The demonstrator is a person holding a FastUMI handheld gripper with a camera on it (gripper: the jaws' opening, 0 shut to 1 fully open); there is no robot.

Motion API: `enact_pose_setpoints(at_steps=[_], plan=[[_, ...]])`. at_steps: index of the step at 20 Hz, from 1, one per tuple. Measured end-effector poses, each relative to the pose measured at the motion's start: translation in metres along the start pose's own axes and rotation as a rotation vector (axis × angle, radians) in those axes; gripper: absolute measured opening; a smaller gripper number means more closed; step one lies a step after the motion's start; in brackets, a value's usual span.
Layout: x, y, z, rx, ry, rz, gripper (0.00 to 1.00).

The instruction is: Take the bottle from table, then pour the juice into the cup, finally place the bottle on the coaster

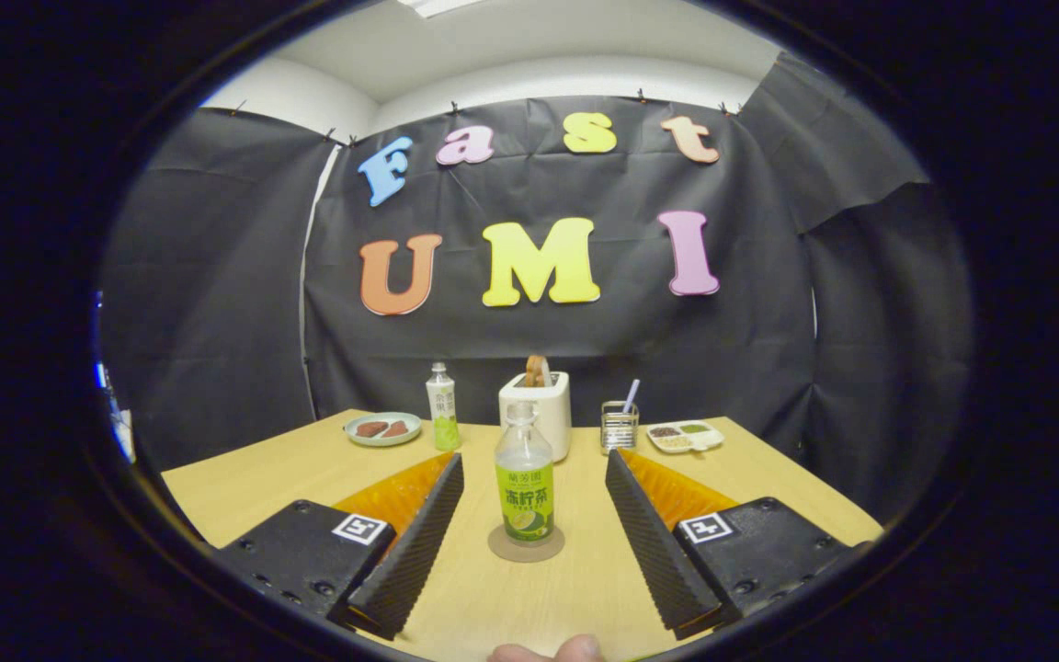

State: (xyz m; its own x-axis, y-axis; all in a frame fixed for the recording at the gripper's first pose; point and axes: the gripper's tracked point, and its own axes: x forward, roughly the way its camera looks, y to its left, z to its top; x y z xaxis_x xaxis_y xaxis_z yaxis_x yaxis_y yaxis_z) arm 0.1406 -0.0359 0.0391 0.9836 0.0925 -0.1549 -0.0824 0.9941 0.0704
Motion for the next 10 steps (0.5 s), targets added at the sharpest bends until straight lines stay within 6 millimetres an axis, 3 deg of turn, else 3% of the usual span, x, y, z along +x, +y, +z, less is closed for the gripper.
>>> enact_pose_setpoints(at_steps=[8,10], plan=[[-0.056,0.003,0.007,0.050,-0.011,0.001,1.00],[-0.065,-0.006,0.010,0.042,-0.043,-0.028,1.00]])
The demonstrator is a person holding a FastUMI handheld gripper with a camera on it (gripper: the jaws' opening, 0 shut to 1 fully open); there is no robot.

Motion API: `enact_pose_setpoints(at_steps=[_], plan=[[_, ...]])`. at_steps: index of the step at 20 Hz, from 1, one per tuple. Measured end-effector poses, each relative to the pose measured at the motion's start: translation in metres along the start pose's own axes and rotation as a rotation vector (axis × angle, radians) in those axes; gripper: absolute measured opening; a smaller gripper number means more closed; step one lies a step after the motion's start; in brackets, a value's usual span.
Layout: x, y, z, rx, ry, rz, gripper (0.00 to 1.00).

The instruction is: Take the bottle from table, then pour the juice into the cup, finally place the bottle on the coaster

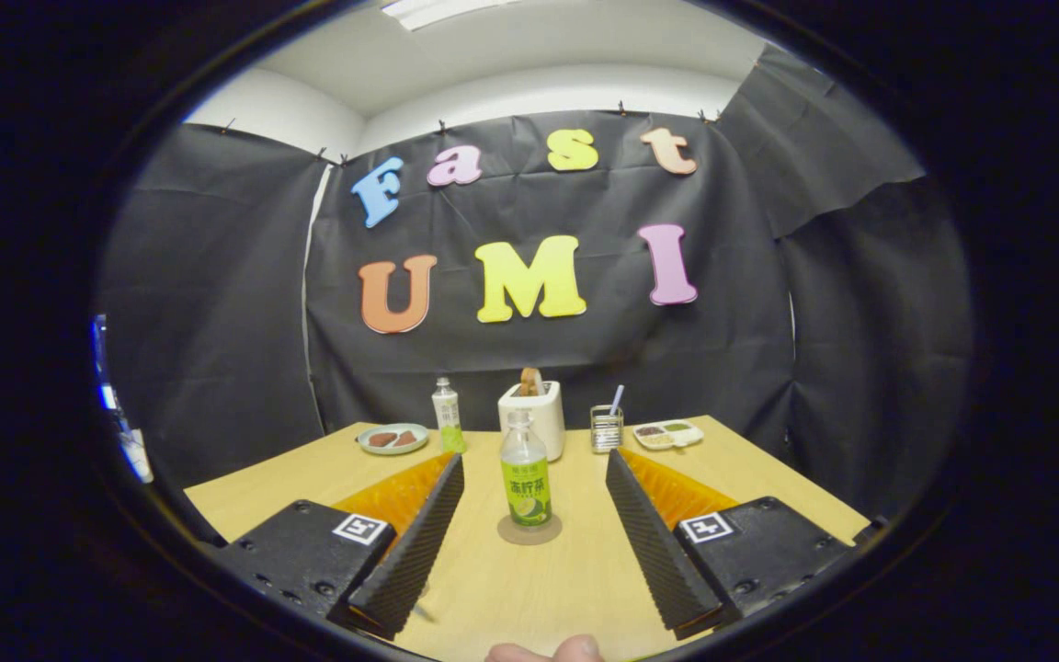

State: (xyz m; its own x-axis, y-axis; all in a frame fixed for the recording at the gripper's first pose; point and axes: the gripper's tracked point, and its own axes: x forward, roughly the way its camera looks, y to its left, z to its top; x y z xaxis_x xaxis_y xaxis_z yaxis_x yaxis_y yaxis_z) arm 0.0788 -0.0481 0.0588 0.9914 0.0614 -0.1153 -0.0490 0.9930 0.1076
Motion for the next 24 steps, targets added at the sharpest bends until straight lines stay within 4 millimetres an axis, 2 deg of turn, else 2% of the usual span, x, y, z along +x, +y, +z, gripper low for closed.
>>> enact_pose_setpoints(at_steps=[7,11,24], plan=[[-0.018,-0.009,0.007,-0.004,-0.074,-0.017,1.00],[-0.017,-0.012,0.007,-0.010,-0.076,-0.012,1.00],[-0.014,-0.004,0.012,-0.015,-0.097,-0.010,1.00]])
